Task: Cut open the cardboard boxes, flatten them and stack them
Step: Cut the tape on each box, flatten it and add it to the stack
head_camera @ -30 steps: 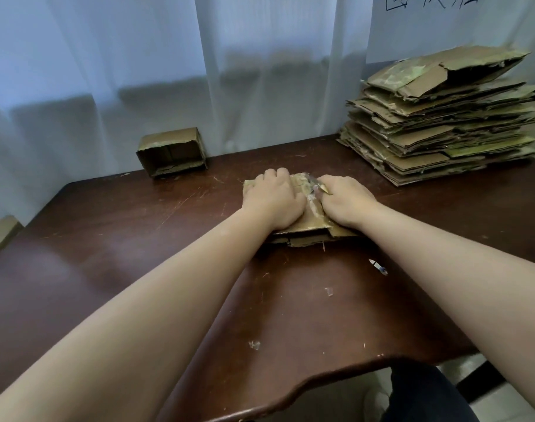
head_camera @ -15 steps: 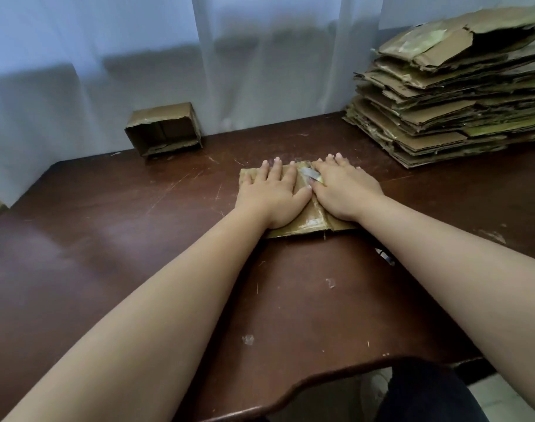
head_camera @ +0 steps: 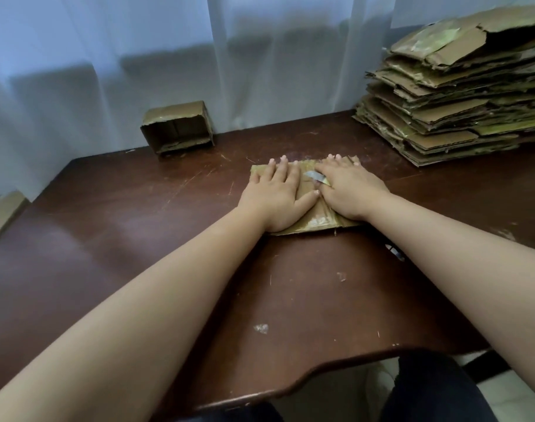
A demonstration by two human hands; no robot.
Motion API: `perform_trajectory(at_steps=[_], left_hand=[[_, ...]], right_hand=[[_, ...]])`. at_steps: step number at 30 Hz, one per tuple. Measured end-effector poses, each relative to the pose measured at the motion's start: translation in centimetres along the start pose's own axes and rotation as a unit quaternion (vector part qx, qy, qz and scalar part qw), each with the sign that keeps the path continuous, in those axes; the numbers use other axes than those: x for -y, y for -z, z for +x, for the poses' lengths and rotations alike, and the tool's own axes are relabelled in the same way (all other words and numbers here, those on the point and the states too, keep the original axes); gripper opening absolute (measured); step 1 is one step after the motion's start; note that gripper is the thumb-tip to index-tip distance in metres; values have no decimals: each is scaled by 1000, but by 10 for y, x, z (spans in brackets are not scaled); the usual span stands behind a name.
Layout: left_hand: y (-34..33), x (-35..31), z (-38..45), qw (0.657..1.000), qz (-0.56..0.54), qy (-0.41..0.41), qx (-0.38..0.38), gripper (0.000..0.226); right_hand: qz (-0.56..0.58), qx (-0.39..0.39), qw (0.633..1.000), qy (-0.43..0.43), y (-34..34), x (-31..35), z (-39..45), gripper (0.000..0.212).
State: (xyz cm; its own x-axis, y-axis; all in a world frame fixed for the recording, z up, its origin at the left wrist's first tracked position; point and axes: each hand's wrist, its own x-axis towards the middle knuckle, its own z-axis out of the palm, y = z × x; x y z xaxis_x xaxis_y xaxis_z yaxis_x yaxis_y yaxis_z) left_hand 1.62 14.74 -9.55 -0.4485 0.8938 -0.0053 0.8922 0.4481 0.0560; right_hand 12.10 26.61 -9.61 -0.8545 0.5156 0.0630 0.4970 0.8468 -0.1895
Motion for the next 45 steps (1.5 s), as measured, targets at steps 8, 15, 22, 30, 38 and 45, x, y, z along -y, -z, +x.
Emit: perform_trajectory(at_steps=[8,15,22,30,38,45], left_hand=[[-7,1,5,1000,-5,2,-21,71],[3,0,-15,981,-84,8,-173,61],[40,11,-28,971,-132,13,-199,73],[40,30,-37,901,-348,115,-233,58],[49,48,-46,831,-521,134,-142,60],[54,65,-69,984,-170,21,51,104]], right_hand=[[-3,-18,1000,-21,-8,0,3,47],[125,-95,986,-48,11,11,-23,51],[129,-213,961,-117,38,-10,-39,38],[91,-93,968,-212,29,-17,-48,45],[118,-34,978,-168,33,5,-58,76],[67,-42,981,-177,25,14,-59,89]])
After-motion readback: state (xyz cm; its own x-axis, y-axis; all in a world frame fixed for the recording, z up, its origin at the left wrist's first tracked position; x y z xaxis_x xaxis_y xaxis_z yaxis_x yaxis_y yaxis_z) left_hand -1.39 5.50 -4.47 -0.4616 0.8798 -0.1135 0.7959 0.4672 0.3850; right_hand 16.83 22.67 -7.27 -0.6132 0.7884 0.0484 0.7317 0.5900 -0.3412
